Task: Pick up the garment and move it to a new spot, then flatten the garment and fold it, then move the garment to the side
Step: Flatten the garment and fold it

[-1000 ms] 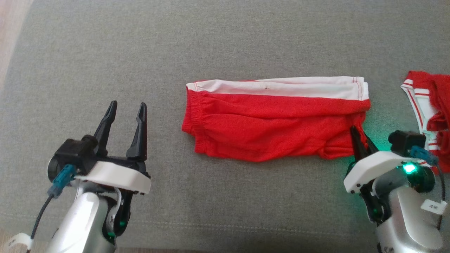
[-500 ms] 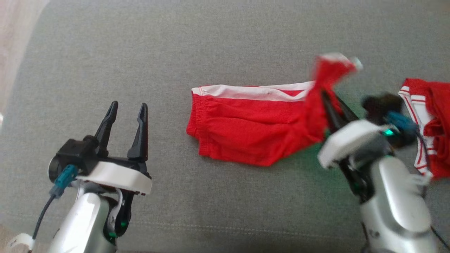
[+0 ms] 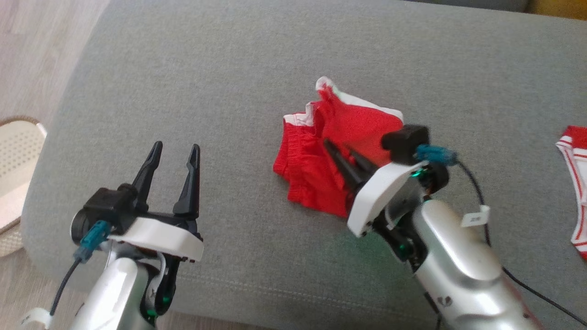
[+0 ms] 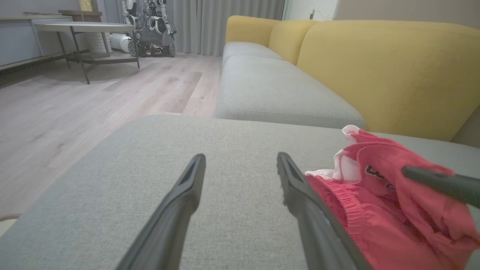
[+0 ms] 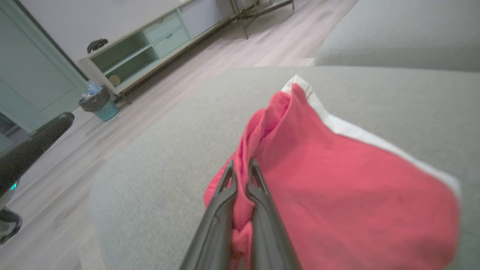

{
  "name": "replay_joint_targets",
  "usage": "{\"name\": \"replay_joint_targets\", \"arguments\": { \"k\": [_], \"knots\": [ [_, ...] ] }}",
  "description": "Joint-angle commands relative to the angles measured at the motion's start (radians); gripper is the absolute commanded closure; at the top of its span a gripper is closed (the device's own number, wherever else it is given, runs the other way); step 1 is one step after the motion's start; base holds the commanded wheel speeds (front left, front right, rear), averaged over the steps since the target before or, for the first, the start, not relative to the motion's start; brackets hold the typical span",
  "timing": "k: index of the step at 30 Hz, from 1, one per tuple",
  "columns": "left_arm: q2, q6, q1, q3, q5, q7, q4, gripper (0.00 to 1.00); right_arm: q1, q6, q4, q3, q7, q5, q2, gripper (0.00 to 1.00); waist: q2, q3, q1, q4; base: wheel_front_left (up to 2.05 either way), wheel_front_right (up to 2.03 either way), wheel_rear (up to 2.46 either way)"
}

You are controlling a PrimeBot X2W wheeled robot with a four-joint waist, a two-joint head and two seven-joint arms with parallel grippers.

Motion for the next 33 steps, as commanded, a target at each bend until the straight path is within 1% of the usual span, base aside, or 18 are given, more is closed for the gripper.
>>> {"name": "replay_joint_targets", "arguments": {
  "k": [1,4,7,10,11,12,13,16,19,20,22,25,28,33],
  "knots": [
    [0.019,-0.002,-0.033,0.038,-0.007,-0.006,-0.028,0.0,-0.034,-0.001,-0.023,0.026,-0.012,0.012,0.012,1.0,0.0,0.01,0.0,0.009,0.0,0.0,0.0],
    [0.016,-0.005,-0.038,0.036,-0.008,-0.007,-0.026,0.0,-0.049,-0.001,0.039,0.101,-0.036,0.049,0.012,1.0,0.0,0.021,0.0,0.022,0.0,0.0,0.0],
    [0.013,-0.005,-0.039,0.036,-0.009,-0.008,-0.024,0.0,-0.058,-0.001,0.067,0.174,-0.057,0.089,0.012,1.0,0.0,0.027,0.0,0.024,0.0,0.0,0.0],
    [0.013,-0.005,-0.041,0.038,-0.01,-0.009,-0.022,0.0,-0.074,-0.001,0.089,0.215,-0.079,0.114,0.012,1.0,0.0,0.034,0.0,0.019,0.0,0.0,0.0],
    [0.013,-0.005,-0.042,0.039,-0.01,-0.009,-0.022,0.0,-0.082,-0.001,0.098,0.223,-0.085,0.119,0.012,0.82,0.0,0.037,0.0,0.017,0.0,0.0,0.0],
    [0.013,-0.005,-0.044,0.039,-0.01,-0.01,-0.021,0.0,-0.09,-0.001,0.105,0.228,-0.093,0.123,0.012,0.54,0.0,0.039,0.0,0.014,0.0,0.0,0.0],
    [0.012,-0.006,-0.046,0.039,-0.01,-0.01,-0.021,0.0,-0.098,-0.001,0.112,0.23,-0.103,0.124,0.012,0.0,0.0,0.04,0.0,0.011,0.0,0.0,0.0],
    [0.014,-0.006,-0.05,0.042,-0.009,-0.01,-0.02,0.0,-0.122,-0.001,0.113,0.236,-0.146,0.129,0.012,0.0,0.0,0.043,0.0,-0.001,0.0,0.0,0.0],
    [0.017,-0.007,-0.051,0.044,-0.007,-0.011,-0.019,0.0,-0.14,-0.001,0.083,0.247,-0.198,0.144,0.012,0.0,0.0,0.039,0.0,-0.015,0.0,0.0,0.0],
    [0.019,-0.006,-0.051,0.045,-0.005,-0.011,-0.018,0.0,-0.15,-0.001,0.064,0.237,-0.231,0.142,0.012,0.0,0.0,0.033,0.0,-0.025,0.0,0.0,0.0],
    [0.021,-0.003,-0.05,0.046,-0.003,-0.012,-0.019,0.0,-0.159,-0.001,0.055,0.201,-0.263,0.114,0.012,0.0,0.0,0.026,0.0,-0.036,0.0,0.0,0.0],
    [0.027,0.002,-0.044,0.049,-0.001,-0.012,-0.021,0.0,-0.15,-0.001,0.044,0.116,-0.29,0.053,0.012,0.0,0.0,0.013,0.0,-0.053,0.0,0.0,0.0],
    [0.035,0.009,-0.035,0.052,0.001,-0.011,-0.025,0.0,-0.117,-0.001,0.026,-0.005,-0.294,-0.034,0.012,0.0,0.0,-0.001,0.0,-0.07,0.0,0.0,0.0],
    [0.055,0.021,-0.016,0.056,0.006,-0.001,-0.041,0.0,-0.005,-0.001,-0.065,-0.213,-0.253,-0.179,0.012,0.0,0.0,-0.019,0.0,-0.1,0.0,0.0,0.0]
  ]
}}
